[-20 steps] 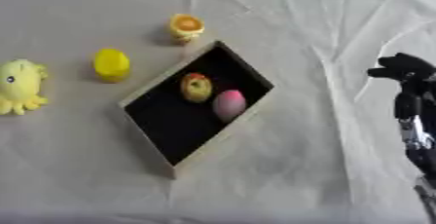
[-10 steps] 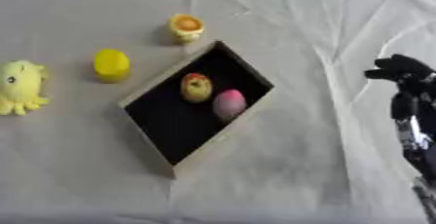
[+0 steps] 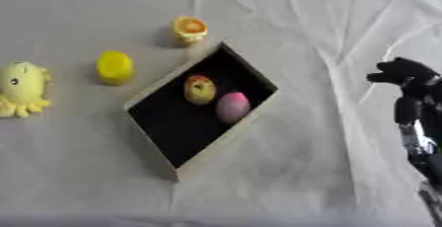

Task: Pick up objects on the table and place them in the box.

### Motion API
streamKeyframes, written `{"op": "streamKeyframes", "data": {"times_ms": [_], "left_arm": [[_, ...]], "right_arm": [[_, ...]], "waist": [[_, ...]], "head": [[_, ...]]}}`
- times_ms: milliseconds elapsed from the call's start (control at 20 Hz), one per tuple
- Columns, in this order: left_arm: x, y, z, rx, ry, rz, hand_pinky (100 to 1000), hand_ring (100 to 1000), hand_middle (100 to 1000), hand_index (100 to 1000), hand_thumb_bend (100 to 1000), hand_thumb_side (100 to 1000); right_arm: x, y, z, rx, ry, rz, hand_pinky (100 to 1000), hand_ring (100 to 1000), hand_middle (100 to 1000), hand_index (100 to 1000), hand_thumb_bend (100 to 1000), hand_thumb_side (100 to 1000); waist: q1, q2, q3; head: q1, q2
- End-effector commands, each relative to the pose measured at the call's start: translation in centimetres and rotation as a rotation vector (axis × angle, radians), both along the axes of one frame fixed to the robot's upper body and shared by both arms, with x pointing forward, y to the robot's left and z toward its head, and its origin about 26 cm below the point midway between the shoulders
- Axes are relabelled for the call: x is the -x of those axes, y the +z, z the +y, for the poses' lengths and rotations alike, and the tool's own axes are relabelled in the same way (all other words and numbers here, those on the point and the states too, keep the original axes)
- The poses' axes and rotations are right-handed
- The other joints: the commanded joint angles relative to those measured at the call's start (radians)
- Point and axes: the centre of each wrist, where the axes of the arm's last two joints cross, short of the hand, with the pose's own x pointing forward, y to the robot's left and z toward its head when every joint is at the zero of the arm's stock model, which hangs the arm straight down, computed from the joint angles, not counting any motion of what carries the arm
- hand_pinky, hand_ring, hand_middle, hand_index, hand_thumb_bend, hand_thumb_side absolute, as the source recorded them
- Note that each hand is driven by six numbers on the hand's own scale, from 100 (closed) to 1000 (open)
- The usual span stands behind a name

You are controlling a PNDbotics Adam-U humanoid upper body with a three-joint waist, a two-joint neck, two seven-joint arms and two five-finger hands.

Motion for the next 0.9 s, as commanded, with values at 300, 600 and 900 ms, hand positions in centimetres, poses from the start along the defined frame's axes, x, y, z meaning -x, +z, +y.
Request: {"op": "streamKeyframes", "data": {"times_ms": [300,600,900], "left_arm": [[-2.6,0.8,-1.0,-0.119,-0.014,0.069,809,850,802,923,186,181],[-4.9,0.2,-1.7,-0.148,-0.014,0.129,810,851,808,921,185,209],[-6.7,-0.3,-2.7,-0.18,-0.031,0.17,819,865,825,921,203,260]], "right_arm": [[0.0,0.8,-0.1,0.023,0.028,-0.004,1000,743,759,871,100,592],[0.0,0.8,-0.2,0.021,0.032,0.001,1000,743,760,871,100,593],[-0.1,0.8,-0.1,0.014,0.035,0.006,1000,742,759,871,100,594]], "waist": [[0.016,-0.035,0.002],[0.017,-0.038,0.003],[0.016,-0.038,0.001]], "head": [[0.002,0.004],[0.001,0.004],[0.006,0.004]]}}
